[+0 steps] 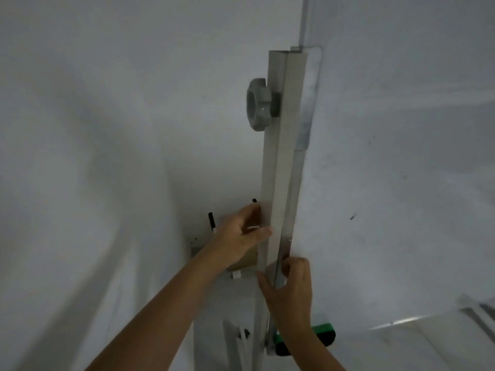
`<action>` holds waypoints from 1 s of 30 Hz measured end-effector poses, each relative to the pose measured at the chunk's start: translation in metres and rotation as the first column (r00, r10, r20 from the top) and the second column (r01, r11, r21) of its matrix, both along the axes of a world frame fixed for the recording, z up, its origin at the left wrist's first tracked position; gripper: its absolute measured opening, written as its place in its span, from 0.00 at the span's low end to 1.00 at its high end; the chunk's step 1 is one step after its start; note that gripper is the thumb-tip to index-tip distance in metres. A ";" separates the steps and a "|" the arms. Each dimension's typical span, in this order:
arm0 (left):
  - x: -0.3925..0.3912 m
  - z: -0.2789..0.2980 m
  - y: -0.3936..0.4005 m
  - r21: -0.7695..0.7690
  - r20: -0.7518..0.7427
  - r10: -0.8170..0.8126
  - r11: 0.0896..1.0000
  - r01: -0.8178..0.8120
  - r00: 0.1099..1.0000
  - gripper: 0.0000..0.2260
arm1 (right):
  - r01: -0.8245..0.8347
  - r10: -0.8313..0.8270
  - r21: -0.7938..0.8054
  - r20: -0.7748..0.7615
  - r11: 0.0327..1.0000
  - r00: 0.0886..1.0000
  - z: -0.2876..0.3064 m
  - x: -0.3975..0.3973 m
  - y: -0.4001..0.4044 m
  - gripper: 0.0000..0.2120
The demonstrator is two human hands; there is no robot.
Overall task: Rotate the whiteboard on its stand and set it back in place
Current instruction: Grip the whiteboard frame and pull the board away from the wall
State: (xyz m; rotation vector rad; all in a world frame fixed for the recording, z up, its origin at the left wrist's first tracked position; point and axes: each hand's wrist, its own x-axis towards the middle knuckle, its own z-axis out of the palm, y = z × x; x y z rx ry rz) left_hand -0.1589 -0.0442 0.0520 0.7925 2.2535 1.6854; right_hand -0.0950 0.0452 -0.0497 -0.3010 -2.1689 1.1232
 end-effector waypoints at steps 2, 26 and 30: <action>-0.011 0.000 -0.004 -0.028 0.008 -0.126 0.992 0.126 0.992 0.15 | 0.084 -0.084 0.040 0.005 0.996 0.996 -0.002 -0.005 -0.003 0.28; 0.065 -0.030 0.298 -0.022 -0.222 -0.734 0.662 0.749 0.642 0.05 | 0.591 -0.588 0.037 -0.070 0.806 0.806 -0.030 0.110 0.236 0.28; 0.088 -0.035 0.366 0.018 -0.222 -0.742 0.645 0.764 0.632 0.06 | 0.678 -0.686 -0.103 -0.074 0.728 0.724 -0.023 0.125 0.292 0.21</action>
